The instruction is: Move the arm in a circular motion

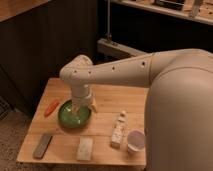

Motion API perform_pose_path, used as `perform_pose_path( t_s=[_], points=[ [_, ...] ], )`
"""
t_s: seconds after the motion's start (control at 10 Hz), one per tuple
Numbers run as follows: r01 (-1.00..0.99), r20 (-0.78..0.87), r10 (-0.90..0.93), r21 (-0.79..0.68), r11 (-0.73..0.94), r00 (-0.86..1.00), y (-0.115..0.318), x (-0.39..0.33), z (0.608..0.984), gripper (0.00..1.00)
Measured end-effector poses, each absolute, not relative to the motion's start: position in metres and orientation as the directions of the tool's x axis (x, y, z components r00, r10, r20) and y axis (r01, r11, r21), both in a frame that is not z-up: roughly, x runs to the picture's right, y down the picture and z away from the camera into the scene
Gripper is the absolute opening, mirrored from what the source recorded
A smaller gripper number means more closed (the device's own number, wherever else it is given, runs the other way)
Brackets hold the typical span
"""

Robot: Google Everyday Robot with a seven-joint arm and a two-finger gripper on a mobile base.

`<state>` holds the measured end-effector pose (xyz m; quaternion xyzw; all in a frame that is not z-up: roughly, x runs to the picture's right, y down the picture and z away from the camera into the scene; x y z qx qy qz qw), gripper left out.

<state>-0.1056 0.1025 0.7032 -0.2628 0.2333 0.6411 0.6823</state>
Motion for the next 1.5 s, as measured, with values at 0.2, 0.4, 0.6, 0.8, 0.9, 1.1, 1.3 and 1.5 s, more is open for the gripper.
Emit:
perform_pose_path(
  t_s=[0.2,0.4,0.6,0.8,0.9,1.1,1.3,1.5],
  points=[
    [-0.997,-0.655,0.752,-0.059,0.04,0.069,0.1025,-0.1056,0.7032,0.65],
    [-0.997,-0.655,0.752,-0.06,0.04,0.069,0.1025,-0.1056,0.7032,0.65],
    [-0.997,-0.655,0.752,-0.059,0.04,0.069,0.1025,-0.1056,0.7032,0.65],
    [-0.997,-0.655,0.752,-0.059,0.04,0.069,0.1025,-0.1056,0.7032,0.65],
    [-0.997,-0.655,0.752,-0.06,0.04,0.069,0.1025,-0.1056,0.7032,0.65],
    [-0.997,-0.655,0.752,-0.06,0.04,0.069,0.1025,-0.1056,0.7032,0.65],
    [-0.997,-0.655,0.752,-0.06,0.04,0.069,0.1025,-0.1056,0.7032,0.65],
    [-0.997,-0.653,0.753,-0.067,0.041,0.075,0.0989,-0.1061,0.7052,0.76]
  ],
)
